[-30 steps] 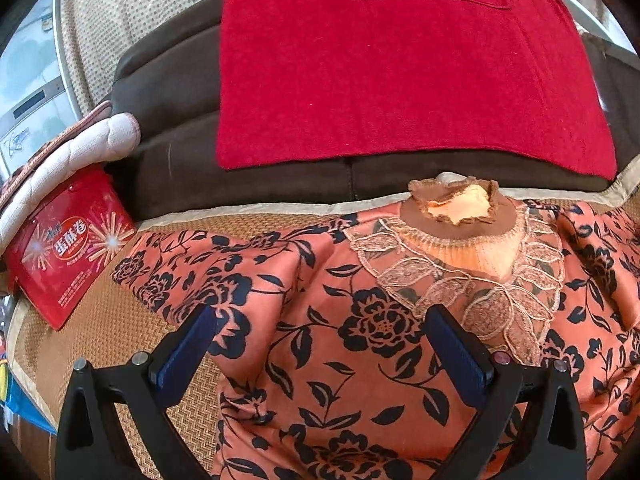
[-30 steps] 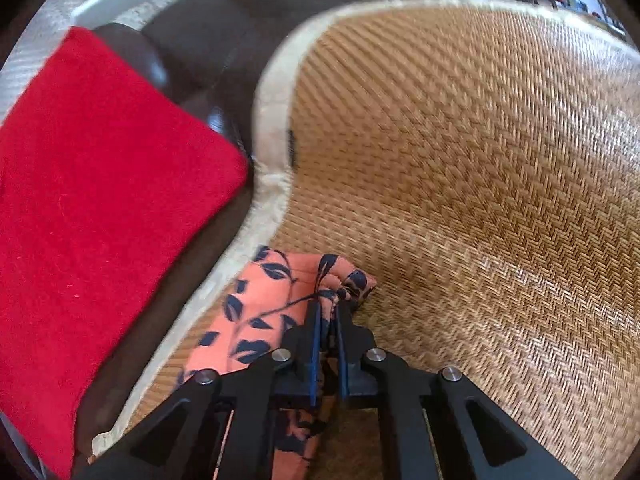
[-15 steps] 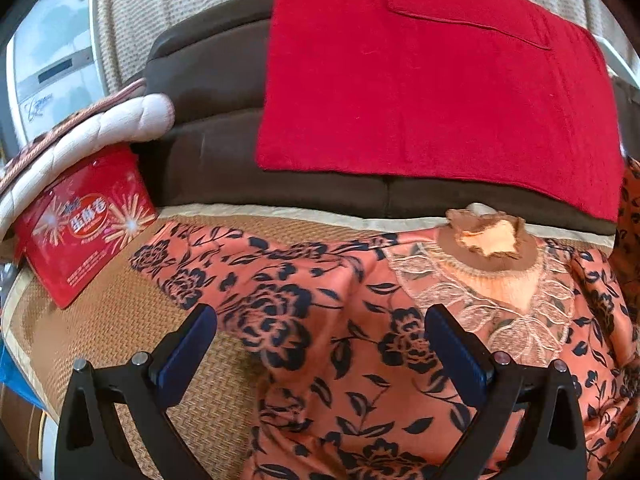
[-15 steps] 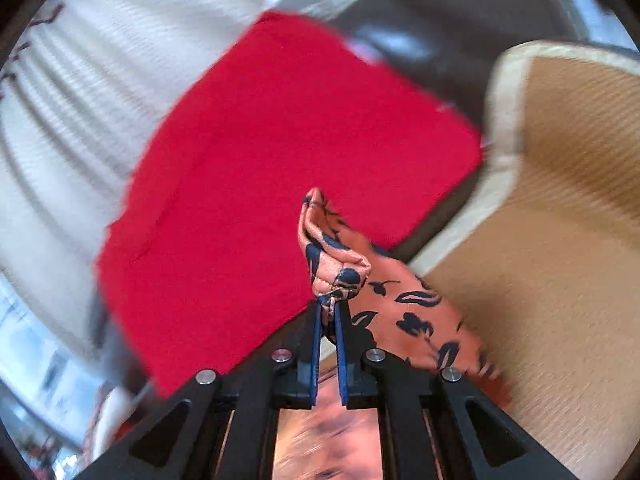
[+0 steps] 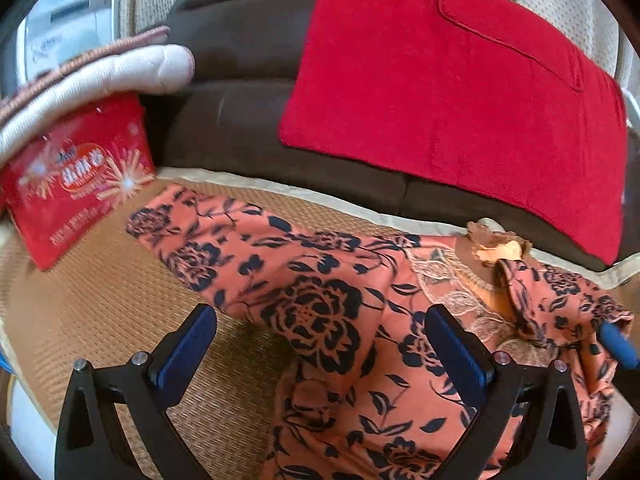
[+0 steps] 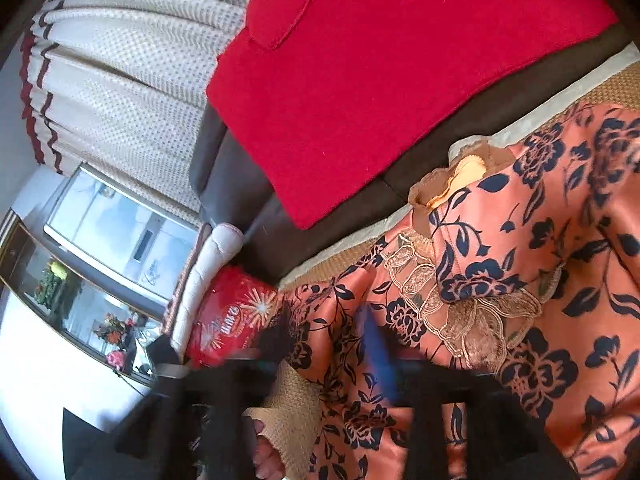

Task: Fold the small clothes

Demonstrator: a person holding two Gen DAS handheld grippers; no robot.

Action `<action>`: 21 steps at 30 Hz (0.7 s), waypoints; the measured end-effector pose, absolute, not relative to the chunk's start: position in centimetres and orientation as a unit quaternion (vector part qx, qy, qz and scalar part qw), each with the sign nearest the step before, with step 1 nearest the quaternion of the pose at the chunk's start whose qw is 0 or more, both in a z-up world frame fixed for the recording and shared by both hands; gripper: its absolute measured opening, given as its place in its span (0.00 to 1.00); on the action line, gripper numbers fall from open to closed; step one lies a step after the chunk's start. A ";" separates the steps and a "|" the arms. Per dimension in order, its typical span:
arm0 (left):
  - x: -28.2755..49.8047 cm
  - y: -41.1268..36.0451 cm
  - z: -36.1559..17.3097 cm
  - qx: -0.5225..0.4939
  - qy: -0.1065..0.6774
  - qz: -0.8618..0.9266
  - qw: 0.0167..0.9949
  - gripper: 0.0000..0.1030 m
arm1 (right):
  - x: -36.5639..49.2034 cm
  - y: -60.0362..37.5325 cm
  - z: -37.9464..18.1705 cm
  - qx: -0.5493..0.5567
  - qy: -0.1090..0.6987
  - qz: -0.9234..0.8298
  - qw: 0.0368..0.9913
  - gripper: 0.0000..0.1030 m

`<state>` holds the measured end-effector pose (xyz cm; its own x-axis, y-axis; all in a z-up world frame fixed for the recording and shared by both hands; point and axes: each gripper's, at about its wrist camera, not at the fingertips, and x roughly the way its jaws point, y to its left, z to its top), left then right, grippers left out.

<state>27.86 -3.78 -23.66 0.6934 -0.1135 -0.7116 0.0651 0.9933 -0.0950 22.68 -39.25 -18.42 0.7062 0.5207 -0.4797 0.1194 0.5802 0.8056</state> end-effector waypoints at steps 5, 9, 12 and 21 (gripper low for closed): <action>27.6 -5.9 -23.6 -0.069 0.383 -0.154 0.908 1.00 | 20.1 -45.1 -18.0 0.441 0.311 -0.016 0.842 0.79; 28.7 -9.6 -24.3 -0.086 0.398 -0.231 0.884 1.00 | 19.3 -49.3 -20.4 0.440 0.329 -0.096 0.830 0.53; 30.1 -13.2 -25.9 -0.101 0.431 -0.276 0.853 1.00 | 19.2 -50.8 -22.0 0.469 0.350 -0.106 0.804 0.48; 32.1 -18.5 -29.2 -0.149 0.479 -0.324 0.802 0.75 | 18.7 -53.6 -21.8 0.453 0.337 -0.138 0.813 0.48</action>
<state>32.10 -18.52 -29.25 0.3314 -0.6623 -0.6720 0.3776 0.7458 -0.5488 18.74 -53.60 -21.85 0.7342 0.0816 -0.6740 0.5303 0.5510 0.6444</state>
